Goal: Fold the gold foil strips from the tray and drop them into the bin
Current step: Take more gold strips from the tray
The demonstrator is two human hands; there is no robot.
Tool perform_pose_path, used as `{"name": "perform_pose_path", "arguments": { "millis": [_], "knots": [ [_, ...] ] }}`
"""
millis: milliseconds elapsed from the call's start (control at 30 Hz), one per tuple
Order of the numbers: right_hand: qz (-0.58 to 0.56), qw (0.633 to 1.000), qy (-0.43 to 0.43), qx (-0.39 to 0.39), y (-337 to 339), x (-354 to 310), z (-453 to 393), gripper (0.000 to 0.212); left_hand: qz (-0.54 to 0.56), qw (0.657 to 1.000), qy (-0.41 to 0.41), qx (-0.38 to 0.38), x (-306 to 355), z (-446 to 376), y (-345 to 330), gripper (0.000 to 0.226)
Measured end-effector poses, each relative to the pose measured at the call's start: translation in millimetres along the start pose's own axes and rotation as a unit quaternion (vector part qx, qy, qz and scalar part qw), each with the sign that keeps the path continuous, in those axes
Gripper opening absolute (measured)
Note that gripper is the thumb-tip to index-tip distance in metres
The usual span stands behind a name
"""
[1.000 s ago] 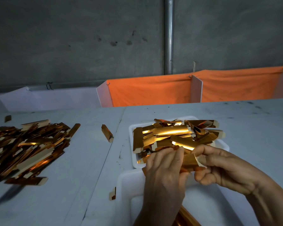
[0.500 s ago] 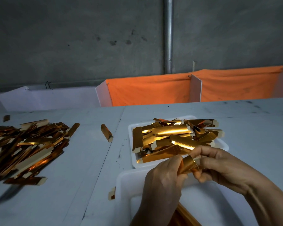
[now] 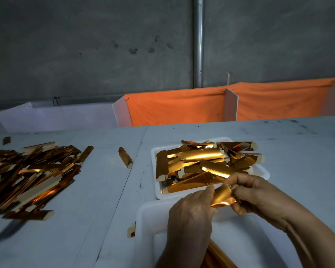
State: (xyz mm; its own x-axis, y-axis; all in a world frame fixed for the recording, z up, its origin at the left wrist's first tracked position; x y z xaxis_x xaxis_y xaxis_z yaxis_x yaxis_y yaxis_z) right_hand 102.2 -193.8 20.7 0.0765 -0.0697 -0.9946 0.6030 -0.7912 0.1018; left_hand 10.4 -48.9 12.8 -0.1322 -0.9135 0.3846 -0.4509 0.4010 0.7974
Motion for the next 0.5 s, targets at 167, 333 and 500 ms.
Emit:
{"name": "perform_pose_path", "arguments": {
  "millis": [167,333,500],
  "knots": [
    [-0.139,0.99,-0.018,0.001,-0.6,-0.4,-1.2,0.016,0.129,0.986,0.102,0.008,1.1,-0.7,1.5,0.052],
    [-0.181,0.983,0.03,-0.001,0.2,-2.6,-3.3,0.032,0.367,0.863,0.292,-0.188,-2.4,-2.3,0.7,0.042],
    [-0.169,0.984,0.054,-0.01,3.2,-2.1,-3.5,0.026,0.549,0.721,0.324,-0.271,-6.5,1.1,8.0,0.046]
  ]
}}
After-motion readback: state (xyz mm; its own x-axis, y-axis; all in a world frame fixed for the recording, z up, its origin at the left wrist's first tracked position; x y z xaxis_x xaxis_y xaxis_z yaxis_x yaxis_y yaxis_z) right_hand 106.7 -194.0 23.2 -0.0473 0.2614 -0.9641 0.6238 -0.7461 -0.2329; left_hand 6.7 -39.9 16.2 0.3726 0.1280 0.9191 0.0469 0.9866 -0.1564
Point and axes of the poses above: each hand's wrist, its own z-axis away from the middle knuckle, its own y-axis out of the back of the hand, x = y × z, the point moved 2 cm from there along -z, towards the middle knuckle, and after that the axes turned 8 degrees about y, right-handed, at the moved point
